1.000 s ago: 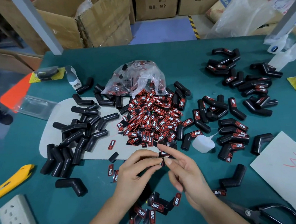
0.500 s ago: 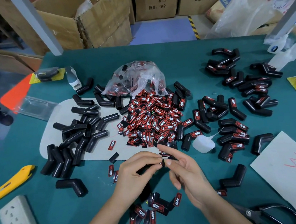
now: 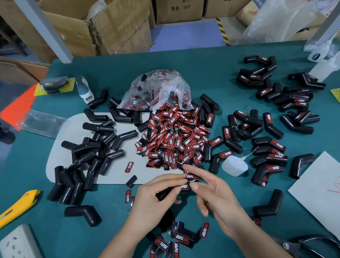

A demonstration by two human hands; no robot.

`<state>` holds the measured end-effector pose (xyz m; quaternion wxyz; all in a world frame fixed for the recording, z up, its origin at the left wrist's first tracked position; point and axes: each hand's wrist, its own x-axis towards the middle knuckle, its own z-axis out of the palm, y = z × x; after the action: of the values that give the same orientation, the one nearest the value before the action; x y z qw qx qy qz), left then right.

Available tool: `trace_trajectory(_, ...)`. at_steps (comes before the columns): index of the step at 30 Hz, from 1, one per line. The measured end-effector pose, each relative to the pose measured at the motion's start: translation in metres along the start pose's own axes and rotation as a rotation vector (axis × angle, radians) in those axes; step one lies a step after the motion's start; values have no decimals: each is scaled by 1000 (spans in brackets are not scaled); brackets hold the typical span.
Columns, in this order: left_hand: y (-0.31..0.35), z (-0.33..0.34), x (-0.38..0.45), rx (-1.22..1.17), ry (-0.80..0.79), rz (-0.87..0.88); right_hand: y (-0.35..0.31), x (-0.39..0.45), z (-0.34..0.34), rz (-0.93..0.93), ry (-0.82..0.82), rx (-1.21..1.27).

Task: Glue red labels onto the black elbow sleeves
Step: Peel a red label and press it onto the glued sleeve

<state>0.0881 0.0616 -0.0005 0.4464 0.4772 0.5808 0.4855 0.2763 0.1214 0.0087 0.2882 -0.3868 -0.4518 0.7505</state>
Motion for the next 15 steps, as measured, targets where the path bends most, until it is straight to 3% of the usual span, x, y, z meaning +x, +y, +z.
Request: trace_trajectory(15, 5, -6, -1, -51, -109, 3, -6, -2, 3, -34, 25, -214)
